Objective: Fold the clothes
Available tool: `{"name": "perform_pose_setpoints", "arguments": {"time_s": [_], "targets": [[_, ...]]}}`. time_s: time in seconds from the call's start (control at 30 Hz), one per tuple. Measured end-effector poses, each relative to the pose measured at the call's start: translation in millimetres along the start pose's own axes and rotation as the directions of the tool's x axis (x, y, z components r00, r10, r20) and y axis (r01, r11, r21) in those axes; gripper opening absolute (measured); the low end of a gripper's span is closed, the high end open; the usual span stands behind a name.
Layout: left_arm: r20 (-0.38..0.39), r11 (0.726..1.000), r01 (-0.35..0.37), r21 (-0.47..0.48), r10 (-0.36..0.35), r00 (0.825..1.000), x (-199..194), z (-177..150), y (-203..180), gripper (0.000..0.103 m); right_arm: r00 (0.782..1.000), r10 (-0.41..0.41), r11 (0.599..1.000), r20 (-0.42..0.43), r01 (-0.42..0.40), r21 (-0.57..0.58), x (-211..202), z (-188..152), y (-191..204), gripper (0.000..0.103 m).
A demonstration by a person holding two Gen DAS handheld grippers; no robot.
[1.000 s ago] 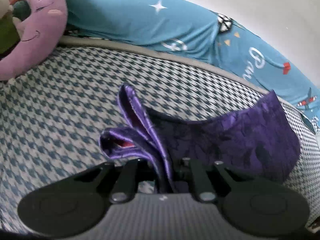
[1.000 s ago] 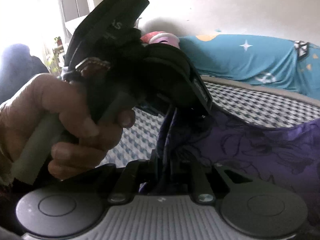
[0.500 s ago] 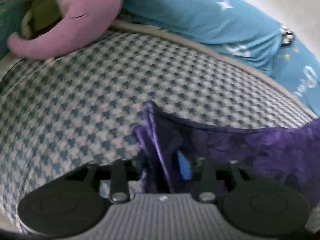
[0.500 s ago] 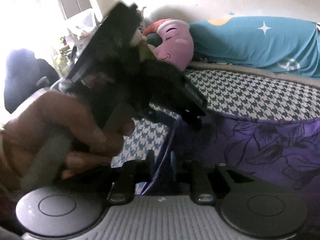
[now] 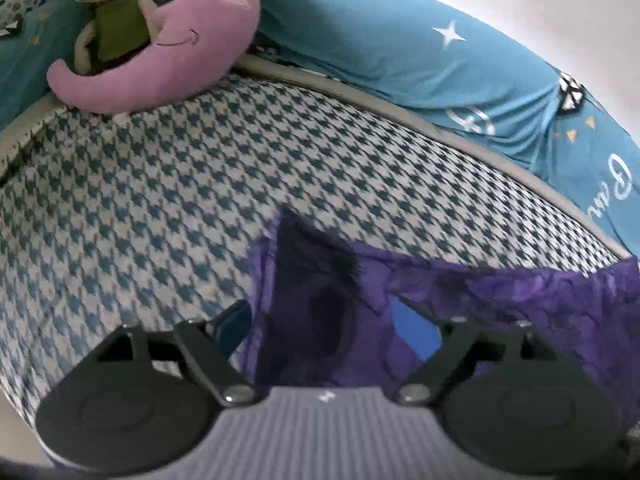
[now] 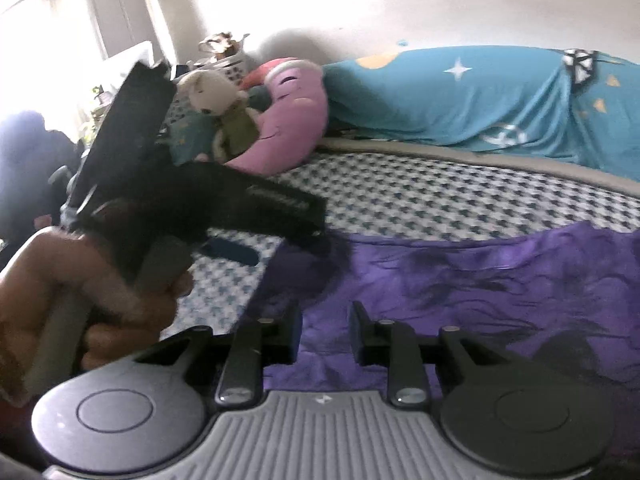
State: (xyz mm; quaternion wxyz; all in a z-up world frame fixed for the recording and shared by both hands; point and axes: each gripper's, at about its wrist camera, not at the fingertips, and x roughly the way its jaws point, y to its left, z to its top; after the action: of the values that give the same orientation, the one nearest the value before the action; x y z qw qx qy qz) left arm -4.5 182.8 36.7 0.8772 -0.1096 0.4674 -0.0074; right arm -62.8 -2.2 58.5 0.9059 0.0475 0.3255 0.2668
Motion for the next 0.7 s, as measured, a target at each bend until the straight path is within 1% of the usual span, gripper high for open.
{"name": "perform_pose_setpoints", "arguments": {"time_s": [0.03, 0.1, 0.17, 0.27, 0.37, 0.5, 0.6, 0.7], "targets": [[-0.004, 1.0, 0.007, 0.004, -0.007, 1.0, 1, -3, -5, 0.089, 1.0, -0.01, 1.0, 0.002, 0.01, 0.003, -4, 0, -6, 0.026], [-0.012, 1.0, 0.02, 0.013, -0.02, 1.0, 3, -10, -16, 0.092, 0.999, -0.038, 0.999, 0.011, 0.038, 0.014, -11, 2, -20, 0.026], [-0.018, 0.999, 0.031, 0.029, -0.031, 0.999, 4, -14, -25, 0.093, 0.997, -0.067, 0.997, 0.024, 0.067, 0.029, -19, 3, -35, 0.026], [-0.027, 0.997, 0.042, 0.059, -0.041, 0.999, 5, -22, -40, 0.095, 0.992, -0.115, 0.992, 0.045, 0.113, 0.051, -30, 7, -58, 0.026], [-0.041, 0.997, 0.052, 0.064, -0.05, 0.998, 11, -28, -55, 0.096, 0.985, -0.16, 0.983, 0.06, 0.154, 0.095, -38, 11, -83, 0.026], [-0.06, 0.995, 0.053, 0.09, -0.047, 0.997, 21, -31, -71, 0.096, 0.983, -0.178, 0.973, 0.055, 0.167, 0.158, -41, 12, -109, 0.026], [-0.066, 0.992, 0.049, 0.116, -0.042, 0.997, 25, -35, -80, 0.097, 0.982, -0.183, 0.971, 0.044, 0.173, 0.165, -35, 14, -119, 0.026], [-0.074, 0.991, 0.039, 0.132, -0.029, 0.997, 30, -38, -84, 0.099, 0.985, -0.17, 0.974, 0.038, 0.161, 0.161, -26, 17, -123, 0.026]]}}
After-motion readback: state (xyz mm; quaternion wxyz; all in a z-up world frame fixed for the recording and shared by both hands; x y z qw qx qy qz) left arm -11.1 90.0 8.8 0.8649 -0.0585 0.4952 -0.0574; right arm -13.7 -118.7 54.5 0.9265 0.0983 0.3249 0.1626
